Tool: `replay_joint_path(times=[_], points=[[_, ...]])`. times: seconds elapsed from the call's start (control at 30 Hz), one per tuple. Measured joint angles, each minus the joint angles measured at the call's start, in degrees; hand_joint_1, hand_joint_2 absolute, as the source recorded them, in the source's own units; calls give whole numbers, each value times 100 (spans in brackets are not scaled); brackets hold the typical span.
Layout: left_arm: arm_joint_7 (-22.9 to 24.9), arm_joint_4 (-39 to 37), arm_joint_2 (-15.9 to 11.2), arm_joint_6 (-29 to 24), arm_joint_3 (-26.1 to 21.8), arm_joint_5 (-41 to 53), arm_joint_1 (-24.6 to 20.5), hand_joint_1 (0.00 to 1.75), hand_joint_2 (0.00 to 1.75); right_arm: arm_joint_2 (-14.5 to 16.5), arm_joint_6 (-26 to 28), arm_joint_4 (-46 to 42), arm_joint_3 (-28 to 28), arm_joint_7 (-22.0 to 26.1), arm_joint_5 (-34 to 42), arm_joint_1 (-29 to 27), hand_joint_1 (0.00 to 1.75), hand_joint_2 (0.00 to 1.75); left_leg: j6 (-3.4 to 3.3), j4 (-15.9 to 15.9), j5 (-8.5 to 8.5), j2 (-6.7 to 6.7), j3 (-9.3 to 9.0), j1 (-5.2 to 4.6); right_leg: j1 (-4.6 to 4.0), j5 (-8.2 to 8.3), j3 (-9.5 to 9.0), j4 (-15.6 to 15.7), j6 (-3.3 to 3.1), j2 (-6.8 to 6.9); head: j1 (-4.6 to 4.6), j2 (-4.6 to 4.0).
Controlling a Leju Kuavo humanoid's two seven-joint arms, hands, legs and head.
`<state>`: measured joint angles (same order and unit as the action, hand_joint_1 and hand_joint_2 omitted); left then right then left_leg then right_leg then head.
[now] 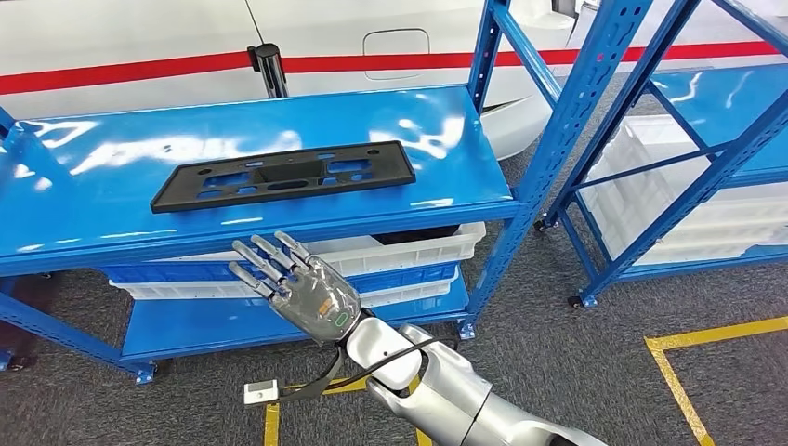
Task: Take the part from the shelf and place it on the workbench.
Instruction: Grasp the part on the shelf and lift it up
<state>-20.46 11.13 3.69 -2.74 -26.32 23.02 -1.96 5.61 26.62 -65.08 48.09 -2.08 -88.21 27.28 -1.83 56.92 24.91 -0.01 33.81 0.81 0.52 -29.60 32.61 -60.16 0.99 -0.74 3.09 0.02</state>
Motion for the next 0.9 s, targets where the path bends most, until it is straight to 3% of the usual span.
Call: replay_joint_path(times=[0.1, 0.13, 0.17, 0.23, 0.3, 0.37, 0.47, 0.53, 0.6, 0.63, 0.67, 0.7, 0.77, 0.8, 0.83, 0.9], points=[[-6, 0, -3, 16, 0, 0, -1, 0, 0, -21, 1, -1, -14, 0, 0, -23, 0, 175, -88, -24, 59, 5, -76, 0, 7, -356, 663, -1129, -34, 14, 6, 0], [-7, 0, -2, 22, 0, 1, 1, 0, 0, -32, 1, 1, -14, 0, 0, -39, 0, 175, -91, -23, 86, 0, -99, -3, 8, -381, 840, -1361, -14, 15, 6, 0], [-7, 0, -2, 27, 0, 4, 4, 0, 0, -40, 1, 1, -14, 0, 0, -50, 0, 175, -85, -22, 115, -7, -131, -4, 8, -309, 907, -1378, 26, 16, 6, 0], [-8, 0, 5, 36, 1, 14, 7, 0, 0, -45, 1, 1, -15, 0, 0, -57, 0, 175, -55, -20, 187, -24, -228, -5, 15, 71, 705, -773, 121, 30, 7, 0], [-9, -1, 10, 38, 2, 20, 4, 0, 0, -46, -1, 1, -15, 1, 0, -56, 0, 175, 2, -10, 280, -35, -318, -29, 9, 424, 375, -13, 130, 64, 7, 0], [-10, -1, 11, 38, 2, 20, 0, 0, 0, -46, -2, 1, -15, 2, 0, -55, 0, 175, 72, -7, 355, -33, -363, -42, -8, 506, 240, 255, 48, 77, 3, 0], [-14, 3, 6, 38, 2, 20, -12, 0, 0, -36, -2, -5, -19, 2, 0, -48, 0, 175, 176, 53, 451, -16, -392, 6, 24, 467, 159, 302, -94, 51, -1, 0], [-17, 3, 7, 38, 5, 23, -14, 0, 0, -18, -2, -8, -21, 2, 0, -38, 0, 175, 235, 507, 672, -15, -190, 34, 58, 436, 70, 342, -182, 46, -5, 0], [-18, 2, 11, 38, 8, 26, -4, 0, 0, -7, 0, -7, -19, 3, -1, -46, 0, 175, 280, 1289, 960, -15, 270, 49, 49, 383, 12, 344, -243, 46, -8, 0], [-18, 2, 10, 38, 9, 26, 3, 0, 0, -5, 3, -6, -17, 4, -3, -60, 0, 175, 297, 1573, 1002, -15, 484, 56, 44, 355, -16, 344, -252, 41, -8, 0], [-18, 1, 9, 38, 10, 26, 9, 0, 0, -6, 7, -5, -15, 5, -5, -75, 0, 175, 307, 1664, 926, -14, 613, 64, 42, 323, -50, 343, -249, 32, -8, 0], [-18, 1, 7, 38, 10, 27, 11, 0, 0, -5, 12, -5, -13, 6, -9, -89, 0, 175, 308, 1515, 727, -13, 620, 73, 42, 288, -96, 342, -235, 21, -8, 0], [-18, 0, 2, 38, 13, 31, 11, 0, 0, -4, 19, -5, -11, 7, -15, -102, 0, 175, 287, 770, 194, -11, 367, 88, 40, 205, -195, 344, -193, 6, -5, 0], [-18, -4, 1, 38, 14, 33, 9, 0, 0, -3, 21, -5, -11, 7, -18, -100, 0, 175, 269, 419, 32, -13, 224, 80, 22, 162, -234, 341, -160, 1, -4, 0], [-19, -10, 1, 38, 16, 36, 5, 0, 0, -2, 22, -5, -10, 7, -18, -98, 0, 175, 246, 201, -41, -15, 132, 66, 8, 130, -256, 341, -127, 0, -3, 0], [-21, -21, 2, 38, 20, 38, 1, 0, 0, -1, 25, -5, -10, 8, -19, -98, 0, 175, 186, 97, 1, -20, 88, 23, -12, 88, -280, 357, -58, -2, -4, 0]])
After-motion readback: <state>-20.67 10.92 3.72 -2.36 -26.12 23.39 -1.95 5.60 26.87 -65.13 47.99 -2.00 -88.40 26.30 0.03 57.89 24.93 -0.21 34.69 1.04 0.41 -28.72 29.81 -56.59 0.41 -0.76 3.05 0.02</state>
